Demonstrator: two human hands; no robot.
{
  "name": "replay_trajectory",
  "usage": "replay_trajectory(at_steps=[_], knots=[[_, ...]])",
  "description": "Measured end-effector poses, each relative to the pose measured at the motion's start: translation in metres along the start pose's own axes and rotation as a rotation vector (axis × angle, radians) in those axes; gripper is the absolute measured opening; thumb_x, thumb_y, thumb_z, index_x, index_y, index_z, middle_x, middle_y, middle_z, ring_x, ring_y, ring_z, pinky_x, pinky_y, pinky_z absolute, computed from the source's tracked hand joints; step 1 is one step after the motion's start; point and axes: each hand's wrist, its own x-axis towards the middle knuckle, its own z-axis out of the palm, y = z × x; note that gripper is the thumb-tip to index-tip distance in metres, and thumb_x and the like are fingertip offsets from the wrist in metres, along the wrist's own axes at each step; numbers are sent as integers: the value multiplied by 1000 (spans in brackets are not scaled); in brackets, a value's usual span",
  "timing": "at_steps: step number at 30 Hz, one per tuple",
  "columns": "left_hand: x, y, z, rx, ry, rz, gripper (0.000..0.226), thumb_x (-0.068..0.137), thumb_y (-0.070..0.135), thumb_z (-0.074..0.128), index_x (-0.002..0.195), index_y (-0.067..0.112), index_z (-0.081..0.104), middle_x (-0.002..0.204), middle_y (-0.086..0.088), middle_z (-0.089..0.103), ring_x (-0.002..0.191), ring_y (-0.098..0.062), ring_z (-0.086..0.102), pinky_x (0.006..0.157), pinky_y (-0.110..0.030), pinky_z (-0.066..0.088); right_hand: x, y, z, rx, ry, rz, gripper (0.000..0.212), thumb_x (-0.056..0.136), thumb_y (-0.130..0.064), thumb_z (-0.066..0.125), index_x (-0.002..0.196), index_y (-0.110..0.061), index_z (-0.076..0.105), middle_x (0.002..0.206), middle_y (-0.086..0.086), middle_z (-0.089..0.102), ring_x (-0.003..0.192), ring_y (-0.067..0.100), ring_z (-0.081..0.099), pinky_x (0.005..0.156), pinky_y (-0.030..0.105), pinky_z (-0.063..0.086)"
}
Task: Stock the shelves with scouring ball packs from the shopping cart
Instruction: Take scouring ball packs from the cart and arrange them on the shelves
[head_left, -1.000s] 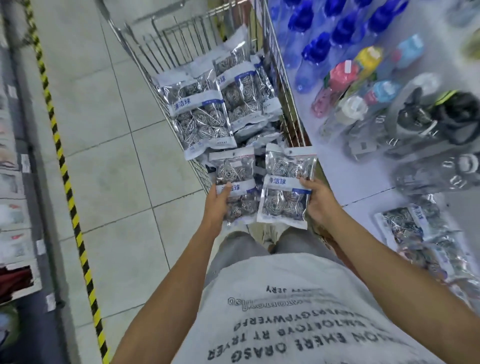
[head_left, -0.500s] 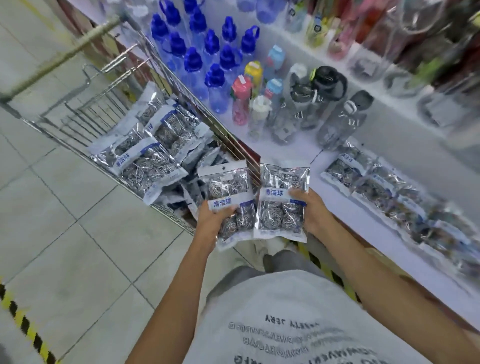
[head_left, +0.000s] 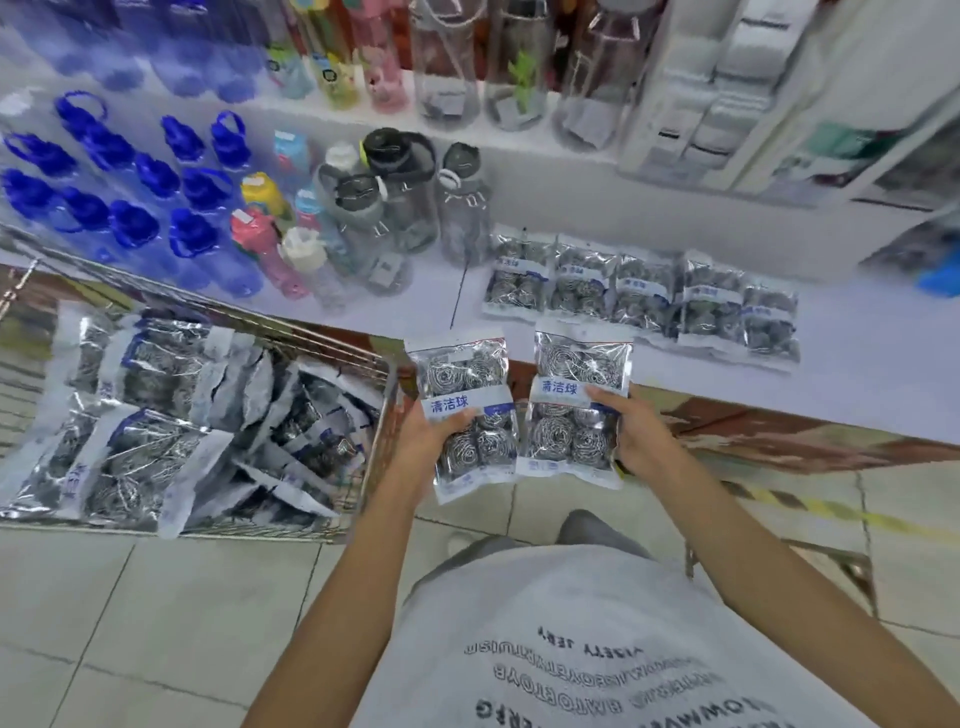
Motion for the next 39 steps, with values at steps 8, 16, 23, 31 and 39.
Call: replay_trajectory(at_steps=[8,16,23,31,39], knots=[[-3,-9,136,126,-95,-94,77,66,30,91,135,17,59,118,-4,77,111,-29,73,98,-54,58,-13,-17,-127,154,117,-89,72,84,-21,85,143,2,50,108,14,67,82,18,56,67,29,45],[-15,-35,275,221,-150,-65,86,60,35,94,137,19,60,122,-1,76,117,-28,70,107,-55,52,-14,-35,-275,246,164,-88,54,76,-17,88,121,-10,57,114,8,72,94,22,73,77,37,60],[-15,-50,369,221,-157,-127,110,57,35,98,152,18,44,144,-16,61,130,-39,60,109,-61,49,-3,-51,-377,250,223,-47,60,83,-13,84,134,2,55,106,14,70,82,21,65,69,33,53],[21,-32,413,235,-123,-135,97,61,31,96,145,14,50,126,-12,73,106,-28,75,87,-50,63,38,-88,-414,242,227,-29,61,80,-16,88,131,2,60,124,22,71,111,37,68,102,51,54],[93,5,428,192,-54,-142,85,74,17,93,146,13,48,126,-10,73,113,-28,71,97,-48,59,107,-145,-408,151,193,-13,54,83,-14,84,131,-9,60,127,19,70,117,40,67,104,59,52]])
